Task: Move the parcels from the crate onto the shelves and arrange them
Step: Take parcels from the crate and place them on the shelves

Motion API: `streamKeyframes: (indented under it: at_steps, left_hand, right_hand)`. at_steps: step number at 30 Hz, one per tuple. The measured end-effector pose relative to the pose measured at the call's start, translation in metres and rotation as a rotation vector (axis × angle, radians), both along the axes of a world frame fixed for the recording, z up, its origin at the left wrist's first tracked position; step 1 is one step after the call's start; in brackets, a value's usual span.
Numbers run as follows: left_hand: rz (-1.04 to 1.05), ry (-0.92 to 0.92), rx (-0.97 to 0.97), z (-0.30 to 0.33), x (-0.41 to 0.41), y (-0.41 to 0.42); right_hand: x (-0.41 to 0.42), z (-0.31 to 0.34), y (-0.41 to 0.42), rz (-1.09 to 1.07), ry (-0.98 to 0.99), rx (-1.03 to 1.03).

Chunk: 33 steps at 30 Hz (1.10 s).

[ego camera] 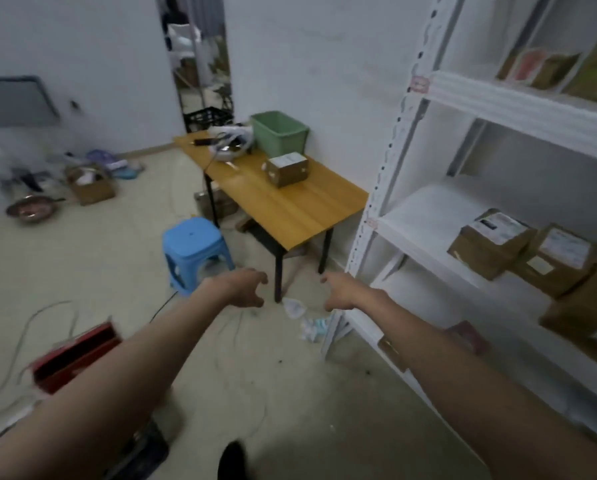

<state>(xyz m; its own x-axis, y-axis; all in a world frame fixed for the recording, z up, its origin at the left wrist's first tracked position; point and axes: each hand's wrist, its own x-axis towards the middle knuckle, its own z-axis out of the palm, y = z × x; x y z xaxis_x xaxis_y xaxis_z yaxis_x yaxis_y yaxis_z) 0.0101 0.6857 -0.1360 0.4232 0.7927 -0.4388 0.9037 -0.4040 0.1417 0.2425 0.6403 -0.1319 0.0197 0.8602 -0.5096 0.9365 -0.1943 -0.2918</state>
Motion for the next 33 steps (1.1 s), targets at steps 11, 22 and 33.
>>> streamKeyframes:
  at_steps: [11,22,33]
  left_hand:
    - [0.545,0.073,-0.024,-0.006,-0.236,-0.134]
    - [0.789,0.06,-0.129,-0.012,-0.407,-0.277]
    - [0.919,-0.023,-0.255,-0.065,-0.513,-0.349]
  right_hand:
    - [-0.221,-0.01,-0.017,0.53,0.02,0.037]
    - [-0.409,-0.027,-0.095,0.757,0.089,-0.033]
    - [-0.555,-0.076,-0.136,0.892,0.071,-0.16]
